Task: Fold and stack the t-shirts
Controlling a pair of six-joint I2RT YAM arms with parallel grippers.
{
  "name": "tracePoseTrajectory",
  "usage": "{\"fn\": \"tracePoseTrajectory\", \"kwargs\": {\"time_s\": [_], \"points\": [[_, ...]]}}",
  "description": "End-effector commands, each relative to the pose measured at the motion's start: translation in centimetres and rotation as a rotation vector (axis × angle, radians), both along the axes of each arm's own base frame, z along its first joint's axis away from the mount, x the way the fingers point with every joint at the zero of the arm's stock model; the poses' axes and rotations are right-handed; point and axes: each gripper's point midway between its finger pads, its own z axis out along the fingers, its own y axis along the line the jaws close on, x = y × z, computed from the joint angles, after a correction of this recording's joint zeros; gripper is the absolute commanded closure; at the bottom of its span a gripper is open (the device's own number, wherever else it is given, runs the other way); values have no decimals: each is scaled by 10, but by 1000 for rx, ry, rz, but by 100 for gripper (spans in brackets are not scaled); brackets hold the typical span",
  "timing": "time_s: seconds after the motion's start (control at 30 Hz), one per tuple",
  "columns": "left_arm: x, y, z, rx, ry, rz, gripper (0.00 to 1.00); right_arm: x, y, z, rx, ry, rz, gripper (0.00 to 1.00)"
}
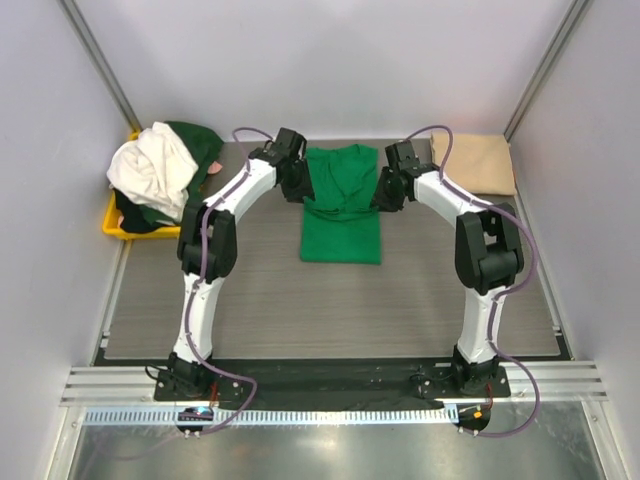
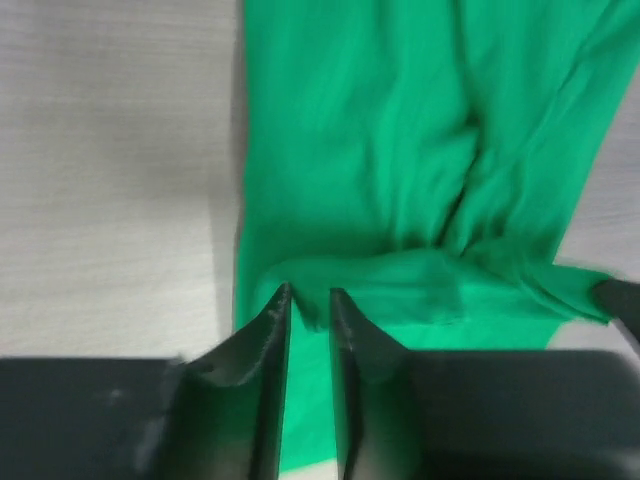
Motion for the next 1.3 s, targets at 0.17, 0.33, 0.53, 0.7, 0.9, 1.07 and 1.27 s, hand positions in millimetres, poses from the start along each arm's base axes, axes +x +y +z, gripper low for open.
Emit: {"fn": "tracePoseTrajectory", "kwargs": {"time_s": [0.17,0.33,0.53,0.7,0.9,1.07,1.27], "points": [[60,14,37,-84,27,27,38,90,-25,62,89,-102,7,24],[15,30,47,-41,27,35,37,45,-33,88,90,-117,18,24],[-74,39,42,-84,28,3,36,-62,-12,33,202,-39,83,24],[-112,29,26,-155,1,-24,36,-109,0,12,258,-26,110,27],[-133,23,-22,-191,66,-5,37,-123,5,-22,244,35,132,33],[-134,13,-40,-185,85,-17,36,-119,5,-37,231,52,132,37],[-134,8,-51,-184,95,-16,37,-118,5,-51,224,73,130,50]]}}
